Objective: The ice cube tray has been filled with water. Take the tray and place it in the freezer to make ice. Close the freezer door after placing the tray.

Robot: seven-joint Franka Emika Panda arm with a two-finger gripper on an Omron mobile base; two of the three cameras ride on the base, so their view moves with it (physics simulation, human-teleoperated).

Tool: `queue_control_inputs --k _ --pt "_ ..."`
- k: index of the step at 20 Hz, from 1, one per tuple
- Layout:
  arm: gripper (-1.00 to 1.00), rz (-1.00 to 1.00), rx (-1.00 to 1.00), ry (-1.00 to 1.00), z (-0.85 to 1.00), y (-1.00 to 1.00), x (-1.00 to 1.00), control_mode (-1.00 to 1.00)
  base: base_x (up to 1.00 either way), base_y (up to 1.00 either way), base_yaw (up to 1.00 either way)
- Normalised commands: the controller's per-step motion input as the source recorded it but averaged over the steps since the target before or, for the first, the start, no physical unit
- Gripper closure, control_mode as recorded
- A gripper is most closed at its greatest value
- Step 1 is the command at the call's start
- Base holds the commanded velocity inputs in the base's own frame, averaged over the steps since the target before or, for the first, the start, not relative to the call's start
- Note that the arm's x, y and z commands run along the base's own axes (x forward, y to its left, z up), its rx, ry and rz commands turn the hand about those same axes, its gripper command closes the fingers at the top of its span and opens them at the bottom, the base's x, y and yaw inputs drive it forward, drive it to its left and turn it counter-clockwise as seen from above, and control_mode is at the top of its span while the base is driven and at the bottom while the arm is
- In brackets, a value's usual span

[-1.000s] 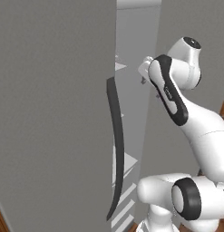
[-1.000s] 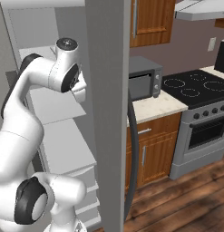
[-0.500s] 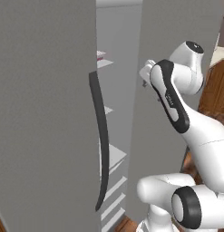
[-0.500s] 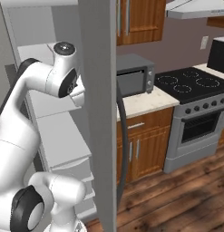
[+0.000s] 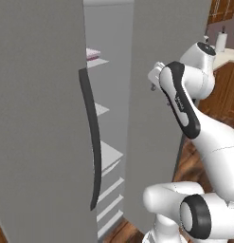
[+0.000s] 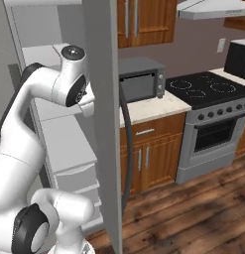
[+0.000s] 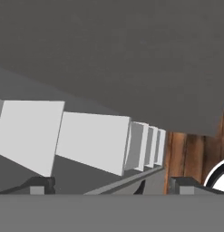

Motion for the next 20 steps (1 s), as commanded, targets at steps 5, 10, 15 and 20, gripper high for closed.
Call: queue_control_inputs --k 5,10,15,20 --pt "-1.0 0.0 0.0 0.0 0.0 0.0 0.0 1.0 0.0 -0.01 0.3" --pt "-1.0 0.0 0.0 0.0 0.0 0.0 0.0 1.0 0.0 -0.14 0.37" --pt "-1.0 0.0 0.0 0.0 0.0 0.0 0.0 1.0 -0.07 -0.37 0.33" --pt "-1.0 0.0 0.0 0.0 0.0 0.0 0.0 1.0 -0.26 -0.64 0.24"
